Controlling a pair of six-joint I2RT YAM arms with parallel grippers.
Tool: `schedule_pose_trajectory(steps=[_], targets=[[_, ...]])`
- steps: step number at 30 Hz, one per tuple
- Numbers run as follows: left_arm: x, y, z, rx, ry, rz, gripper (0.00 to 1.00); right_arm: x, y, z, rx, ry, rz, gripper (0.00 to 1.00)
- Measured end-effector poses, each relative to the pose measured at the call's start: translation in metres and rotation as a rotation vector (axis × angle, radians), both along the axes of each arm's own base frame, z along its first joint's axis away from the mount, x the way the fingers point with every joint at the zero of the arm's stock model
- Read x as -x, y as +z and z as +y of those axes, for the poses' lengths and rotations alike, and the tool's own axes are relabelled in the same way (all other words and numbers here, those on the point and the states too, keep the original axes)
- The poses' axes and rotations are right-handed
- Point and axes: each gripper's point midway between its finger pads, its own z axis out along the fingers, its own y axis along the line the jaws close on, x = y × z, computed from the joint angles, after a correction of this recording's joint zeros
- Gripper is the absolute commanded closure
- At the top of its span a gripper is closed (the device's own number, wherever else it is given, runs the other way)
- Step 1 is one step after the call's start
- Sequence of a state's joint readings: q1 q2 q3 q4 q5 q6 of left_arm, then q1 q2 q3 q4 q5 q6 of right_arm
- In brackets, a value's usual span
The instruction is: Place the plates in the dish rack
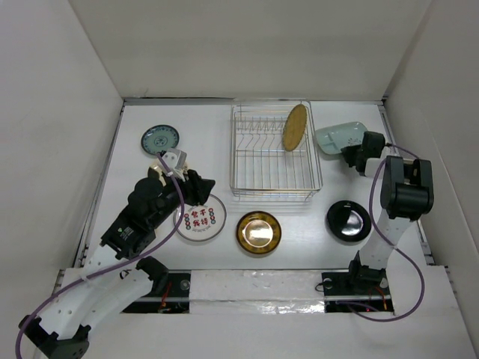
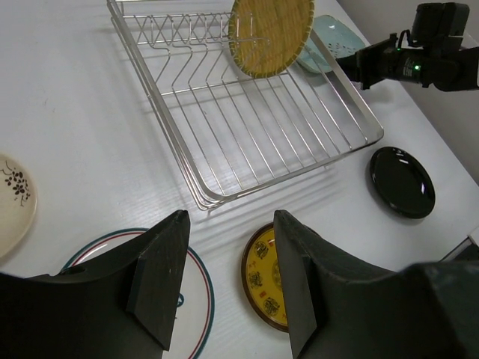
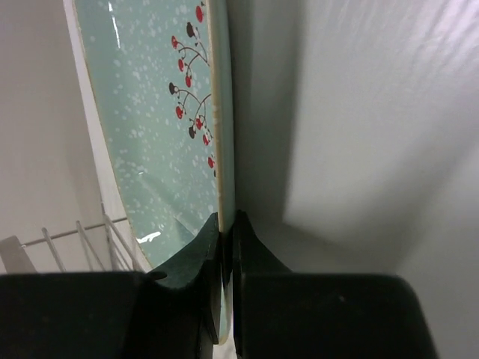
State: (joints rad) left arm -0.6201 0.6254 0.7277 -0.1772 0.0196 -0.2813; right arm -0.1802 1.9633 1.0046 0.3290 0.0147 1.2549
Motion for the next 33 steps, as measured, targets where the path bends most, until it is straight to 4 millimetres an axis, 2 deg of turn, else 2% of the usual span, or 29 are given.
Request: schedule_pose_trajectory(steps=[4,7,9,11,13,16,18,21,26,33], targets=[[0.0,0.0,0.0,-0.001,0.002,0.0,0.55,0.019,0.022,-0.021,0.142,0.007,0.075,1.0],[0.0,0.0,0.0,0.0,0.002,-0.001,0.55,0.024,0.058,-0.042,0.306,0.043,0.131,1.0],[0.0,0.0,0.0,0.0,0.002,-0.001,0.55,0.017,0.093,-0.053,0.413,0.088,0.147,1.0],[0.0,0.0,0.0,0.0,0.001,-0.002,0.55,0.003,0.142,-0.062,0.524,0.128,0.128,1.0],[0.0,0.0,0.0,0.0,0.001,-0.001,0.55,-0.009,0.195,-0.061,0.635,0.169,0.077,1.0],[0.001,0.0,-0.001,0.001,-0.007,-0.001,0.55,-0.014,0.254,-0.043,0.764,0.235,0.033,1.0],[0.002,0.001,-0.002,0.003,-0.012,-0.001,0.55,-0.012,0.278,-0.022,0.828,0.287,0.018,1.0],[0.003,0.002,-0.002,0.007,-0.018,-0.005,0.55,-0.004,0.289,0.01,0.907,0.354,0.036,1.0],[0.006,0.008,0.0,0.02,-0.021,-0.023,0.55,0.008,0.271,0.056,0.963,0.482,0.102,1.0],[0.008,0.01,0.0,0.026,-0.023,-0.03,0.55,0.01,0.26,0.071,1.012,0.508,0.146,1.0]])
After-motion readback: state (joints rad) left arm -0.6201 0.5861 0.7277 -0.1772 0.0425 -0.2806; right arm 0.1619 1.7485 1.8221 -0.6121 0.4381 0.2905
